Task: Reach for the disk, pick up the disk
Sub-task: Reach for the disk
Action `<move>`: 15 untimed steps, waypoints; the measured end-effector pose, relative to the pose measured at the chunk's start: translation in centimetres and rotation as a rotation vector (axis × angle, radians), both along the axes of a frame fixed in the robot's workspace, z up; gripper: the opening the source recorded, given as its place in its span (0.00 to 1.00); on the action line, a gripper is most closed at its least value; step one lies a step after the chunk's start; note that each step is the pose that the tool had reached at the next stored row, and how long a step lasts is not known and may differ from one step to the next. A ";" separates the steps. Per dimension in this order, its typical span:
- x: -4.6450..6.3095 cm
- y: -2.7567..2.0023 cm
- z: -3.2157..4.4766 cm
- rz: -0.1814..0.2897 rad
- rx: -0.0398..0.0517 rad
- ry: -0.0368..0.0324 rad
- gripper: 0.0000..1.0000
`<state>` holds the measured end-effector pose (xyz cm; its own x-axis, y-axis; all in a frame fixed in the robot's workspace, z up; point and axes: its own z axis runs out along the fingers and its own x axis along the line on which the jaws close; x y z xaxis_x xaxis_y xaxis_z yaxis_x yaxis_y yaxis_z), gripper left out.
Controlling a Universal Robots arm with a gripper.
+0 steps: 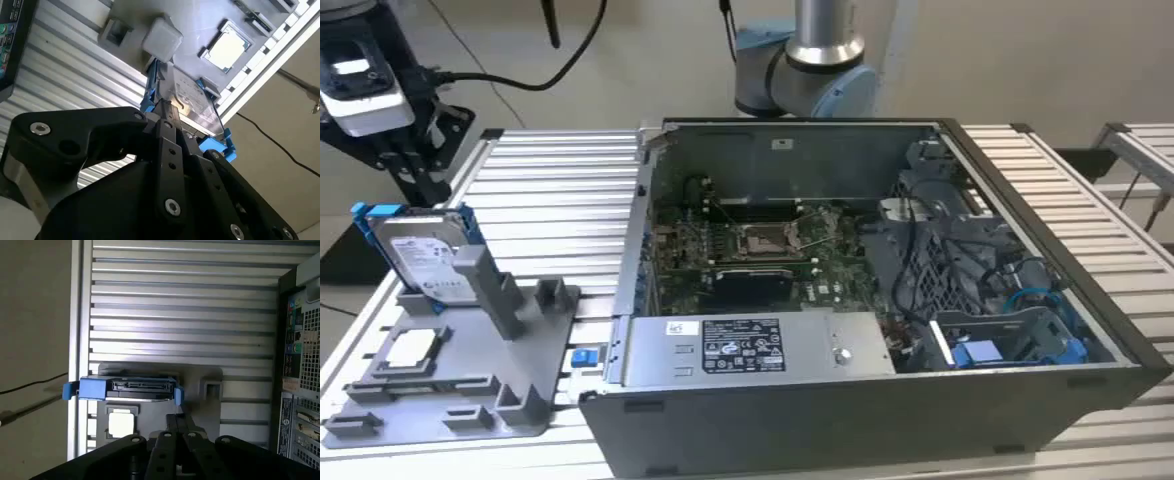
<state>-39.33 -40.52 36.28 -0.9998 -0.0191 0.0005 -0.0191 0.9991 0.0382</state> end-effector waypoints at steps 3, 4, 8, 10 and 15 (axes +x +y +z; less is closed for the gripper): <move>0.0 0.00 0.00 0.000 0.0000 0.0000 0.00; 0.0 0.00 0.00 0.000 0.0000 0.0000 0.00; 0.0 0.00 0.00 0.000 0.0000 0.0000 0.00; 0.0 0.00 0.00 0.000 0.0000 0.0000 0.00; 0.0 0.24 0.00 0.000 -0.0001 0.0001 0.00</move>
